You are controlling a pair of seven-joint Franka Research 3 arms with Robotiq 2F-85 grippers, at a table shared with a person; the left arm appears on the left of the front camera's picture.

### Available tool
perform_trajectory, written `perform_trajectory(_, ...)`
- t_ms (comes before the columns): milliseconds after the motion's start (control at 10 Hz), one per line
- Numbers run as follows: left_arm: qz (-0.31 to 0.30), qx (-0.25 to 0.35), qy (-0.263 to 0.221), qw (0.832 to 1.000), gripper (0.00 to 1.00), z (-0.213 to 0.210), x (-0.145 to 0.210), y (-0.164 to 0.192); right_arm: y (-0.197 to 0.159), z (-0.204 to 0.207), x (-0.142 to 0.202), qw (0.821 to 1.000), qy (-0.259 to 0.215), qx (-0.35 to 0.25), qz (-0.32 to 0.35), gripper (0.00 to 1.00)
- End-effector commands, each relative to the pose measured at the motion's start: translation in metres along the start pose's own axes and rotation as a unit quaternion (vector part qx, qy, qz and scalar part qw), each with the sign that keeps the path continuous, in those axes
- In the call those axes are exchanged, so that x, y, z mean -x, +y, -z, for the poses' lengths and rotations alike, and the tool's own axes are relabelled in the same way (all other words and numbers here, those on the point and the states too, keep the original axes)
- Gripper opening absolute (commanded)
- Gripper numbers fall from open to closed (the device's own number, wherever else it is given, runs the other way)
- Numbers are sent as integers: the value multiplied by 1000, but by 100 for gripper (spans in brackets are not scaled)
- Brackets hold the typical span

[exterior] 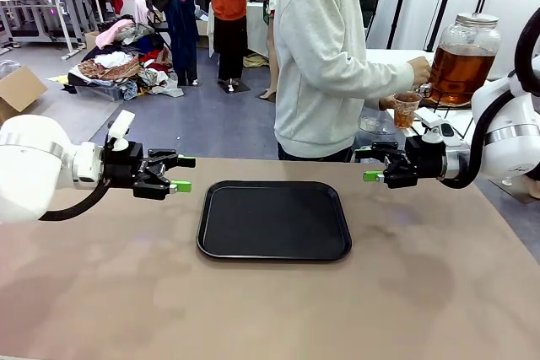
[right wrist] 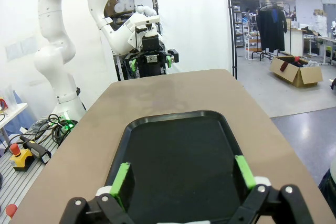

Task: Pour the drink into the iced cup.
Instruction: Open the gripper to release the iced cup you were holding.

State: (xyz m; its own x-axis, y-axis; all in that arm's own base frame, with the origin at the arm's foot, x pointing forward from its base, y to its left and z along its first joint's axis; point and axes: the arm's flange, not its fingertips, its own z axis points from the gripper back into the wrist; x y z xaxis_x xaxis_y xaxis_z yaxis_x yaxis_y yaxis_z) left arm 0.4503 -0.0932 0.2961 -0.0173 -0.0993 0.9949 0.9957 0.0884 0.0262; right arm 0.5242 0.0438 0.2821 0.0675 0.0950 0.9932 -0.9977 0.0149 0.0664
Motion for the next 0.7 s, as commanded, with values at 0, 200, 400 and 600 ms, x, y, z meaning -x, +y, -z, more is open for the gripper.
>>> perform_trajectory(0, 3, 0, -1, 1000, 100, 0, -1, 0, -2, -1, -3, 1000, 2, 2, 0, 100)
perform_trajectory(200, 3, 0, -1, 1000, 100, 0, -1, 0, -2, -1, -3, 1000, 2, 2, 0, 100)
perform_trajectory(400, 3, 0, -1, 1000, 100, 0, -1, 0, -2, -1, -3, 1000, 2, 2, 0, 100)
perform_trajectory(600, 3, 0, -1, 1000, 100, 0, -1, 0, -2, -1, -3, 1000, 2, 2, 0, 100)
